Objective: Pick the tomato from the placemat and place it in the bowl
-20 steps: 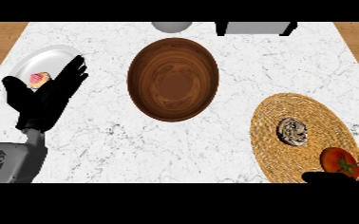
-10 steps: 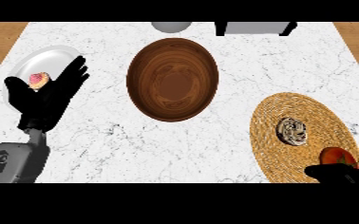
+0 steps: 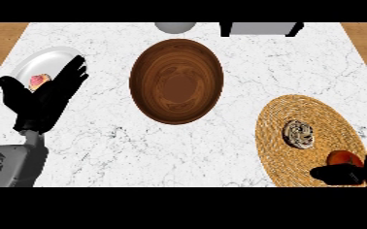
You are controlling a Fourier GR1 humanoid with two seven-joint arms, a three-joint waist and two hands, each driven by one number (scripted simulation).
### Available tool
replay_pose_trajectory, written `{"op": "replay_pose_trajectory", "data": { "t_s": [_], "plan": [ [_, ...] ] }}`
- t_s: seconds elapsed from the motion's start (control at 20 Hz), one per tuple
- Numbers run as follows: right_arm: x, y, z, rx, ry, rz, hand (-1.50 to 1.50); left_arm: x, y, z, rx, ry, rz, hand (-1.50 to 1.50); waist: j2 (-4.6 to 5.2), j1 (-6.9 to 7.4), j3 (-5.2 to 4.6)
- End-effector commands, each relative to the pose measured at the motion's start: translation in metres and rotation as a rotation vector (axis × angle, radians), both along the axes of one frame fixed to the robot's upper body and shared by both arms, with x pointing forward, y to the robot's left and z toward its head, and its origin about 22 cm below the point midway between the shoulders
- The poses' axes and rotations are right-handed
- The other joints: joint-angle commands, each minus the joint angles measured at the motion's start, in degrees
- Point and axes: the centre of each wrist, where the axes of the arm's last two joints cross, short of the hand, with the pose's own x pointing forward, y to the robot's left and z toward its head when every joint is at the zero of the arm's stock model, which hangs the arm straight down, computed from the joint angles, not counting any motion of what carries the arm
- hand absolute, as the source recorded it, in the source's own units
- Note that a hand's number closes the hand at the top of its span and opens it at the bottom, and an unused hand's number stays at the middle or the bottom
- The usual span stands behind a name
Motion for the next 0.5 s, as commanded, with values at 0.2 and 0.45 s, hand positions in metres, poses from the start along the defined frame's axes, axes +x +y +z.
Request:
{"op": "replay_pose_trajectory", "data": {
  "t_s": [0.2, 0.45],
  "plan": [
    [0.005, -0.011, -0.026, 0.031, 0.058, -0.061, -1.50, -0.012, -0.009, -0.017, 0.006, 0.015, 0.000, 0.00, -0.01, -0.03, 0.00],
    [0.002, -0.013, -0.036, 0.034, 0.073, -0.074, -1.50, -0.004, -0.008, -0.007, 0.010, 0.002, 0.005, 0.00, -0.03, -0.13, 0.00]
  ]
}}
